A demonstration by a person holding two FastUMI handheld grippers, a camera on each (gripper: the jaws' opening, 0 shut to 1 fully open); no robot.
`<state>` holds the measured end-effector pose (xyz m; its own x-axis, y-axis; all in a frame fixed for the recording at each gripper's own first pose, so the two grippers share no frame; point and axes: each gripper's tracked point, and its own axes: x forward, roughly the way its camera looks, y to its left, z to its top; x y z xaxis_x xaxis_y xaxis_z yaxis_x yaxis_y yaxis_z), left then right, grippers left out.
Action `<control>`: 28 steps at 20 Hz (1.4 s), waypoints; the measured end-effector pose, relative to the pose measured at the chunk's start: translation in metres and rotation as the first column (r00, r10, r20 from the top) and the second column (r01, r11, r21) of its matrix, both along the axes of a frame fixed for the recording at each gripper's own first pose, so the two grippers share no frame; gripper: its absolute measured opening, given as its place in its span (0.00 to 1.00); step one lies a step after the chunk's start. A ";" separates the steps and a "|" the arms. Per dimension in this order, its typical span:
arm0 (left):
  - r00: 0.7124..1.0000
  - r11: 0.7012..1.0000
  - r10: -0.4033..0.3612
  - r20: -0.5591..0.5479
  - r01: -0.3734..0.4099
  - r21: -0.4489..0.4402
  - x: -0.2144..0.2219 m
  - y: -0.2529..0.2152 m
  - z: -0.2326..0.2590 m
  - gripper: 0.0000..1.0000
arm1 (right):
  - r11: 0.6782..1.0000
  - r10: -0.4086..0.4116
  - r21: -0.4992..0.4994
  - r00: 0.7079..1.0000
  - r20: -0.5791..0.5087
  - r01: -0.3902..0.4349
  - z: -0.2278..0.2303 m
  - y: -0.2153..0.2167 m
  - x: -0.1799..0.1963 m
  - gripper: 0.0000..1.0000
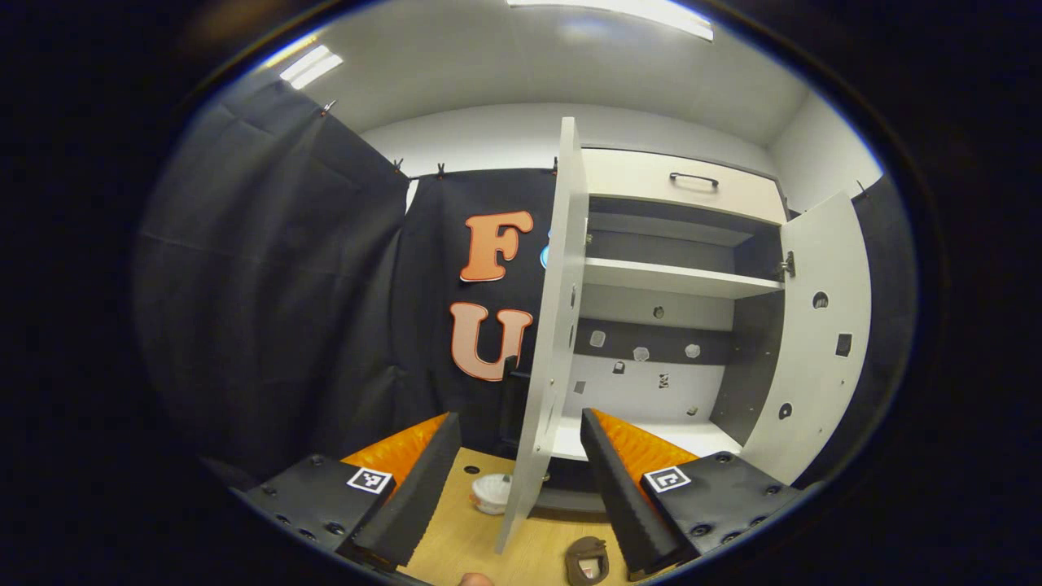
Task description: Grab one shoe with the right hand and put it into the shoe cabinet, grab the other shoe with the left hand and put it into the shoe cabinet; then close the right door with the right hand and the left door with the left hand.
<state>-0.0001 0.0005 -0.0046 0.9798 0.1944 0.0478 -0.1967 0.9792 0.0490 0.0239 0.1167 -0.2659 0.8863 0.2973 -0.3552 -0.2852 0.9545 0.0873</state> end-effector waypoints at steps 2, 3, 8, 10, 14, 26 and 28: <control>0.999 0.999 -0.049 -0.007 0.049 0.000 0.008 -0.010 -0.004 0.96 | 1.000 -0.009 -0.024 0.999 -0.041 0.008 -0.029 0.009 0.008 0.87; 0.998 0.998 -0.067 -0.014 0.067 -0.004 0.013 -0.012 -0.007 0.96 | 0.999 -0.023 -0.043 0.998 -0.055 0.020 -0.044 0.012 0.013 0.85; 0.990 0.991 -0.136 -0.039 0.136 -0.010 0.031 -0.014 -0.017 0.94 | 0.991 -0.073 -0.119 0.984 -0.162 0.054 -0.126 0.027 0.039 0.69; 0.986 0.987 -0.161 -0.042 0.161 -0.002 0.037 -0.014 -0.020 0.96 | 0.985 -0.108 -0.157 0.972 -0.211 0.075 -0.160 0.025 0.050 0.59; 0.979 0.981 -0.196 -0.047 0.196 0.001 0.049 -0.015 -0.029 0.96 | 0.974 -0.163 -0.204 0.941 -0.298 0.104 -0.215 0.024 0.068 0.39; 0.965 0.970 -0.242 -0.101 0.240 -0.029 0.070 -0.016 -0.058 0.96 | 0.940 -0.271 -0.307 0.867 -0.419 0.145 -0.297 0.013 0.081 0.15; 0.965 0.971 -0.240 -0.102 0.238 -0.029 0.071 -0.015 -0.059 0.96 | 0.942 -0.279 -0.294 0.863 -0.421 0.161 -0.291 0.014 0.081 0.05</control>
